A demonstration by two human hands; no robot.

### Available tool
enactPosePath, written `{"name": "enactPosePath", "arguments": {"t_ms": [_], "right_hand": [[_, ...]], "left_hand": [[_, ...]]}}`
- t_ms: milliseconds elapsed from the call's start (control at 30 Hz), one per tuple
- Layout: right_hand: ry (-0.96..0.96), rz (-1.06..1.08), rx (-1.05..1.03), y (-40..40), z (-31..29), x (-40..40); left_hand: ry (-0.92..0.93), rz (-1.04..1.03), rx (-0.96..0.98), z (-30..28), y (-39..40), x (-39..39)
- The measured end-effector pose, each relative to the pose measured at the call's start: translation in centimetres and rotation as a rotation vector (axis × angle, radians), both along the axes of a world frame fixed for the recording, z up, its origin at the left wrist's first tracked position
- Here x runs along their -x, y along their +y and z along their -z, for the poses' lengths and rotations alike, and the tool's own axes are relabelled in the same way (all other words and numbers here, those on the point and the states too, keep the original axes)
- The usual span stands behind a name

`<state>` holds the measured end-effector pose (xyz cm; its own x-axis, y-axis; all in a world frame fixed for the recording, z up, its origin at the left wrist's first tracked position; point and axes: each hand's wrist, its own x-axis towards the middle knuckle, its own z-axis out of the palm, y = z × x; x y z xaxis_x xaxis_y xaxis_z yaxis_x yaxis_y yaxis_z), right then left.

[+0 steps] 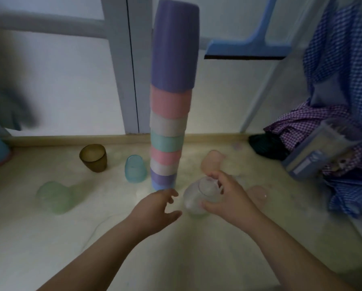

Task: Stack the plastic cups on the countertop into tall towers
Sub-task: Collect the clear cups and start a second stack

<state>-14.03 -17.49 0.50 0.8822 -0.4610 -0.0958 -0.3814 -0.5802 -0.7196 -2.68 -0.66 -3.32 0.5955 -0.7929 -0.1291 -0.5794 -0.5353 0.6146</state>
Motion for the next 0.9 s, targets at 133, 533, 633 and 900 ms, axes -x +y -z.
{"name": "enactPosePath", "arguments": {"t_ms": [133,533,633,900], "right_hand": [[0.086,-0.041,0.165,-1.4,0.7,-0.9],[0.171,-0.071,0.073,-3.5,4.5,-1.2],[0.148,-0.065,0.070,-5.2,3.6,0.3],[0.378,0.128,0.327,-12.4,3.9,4.9]], "left_hand": [[-0.179,0.024,-0.045,-0.2,-0.9,0.5],[-0.193,-0.060,0.177,-0.7,-3.3,1.6],[-0.187,-0.020,0.236,-1.3,-5.7,2.2],[-0.173,0.077,0.192,-1.5,-12.8,3.8]]}}
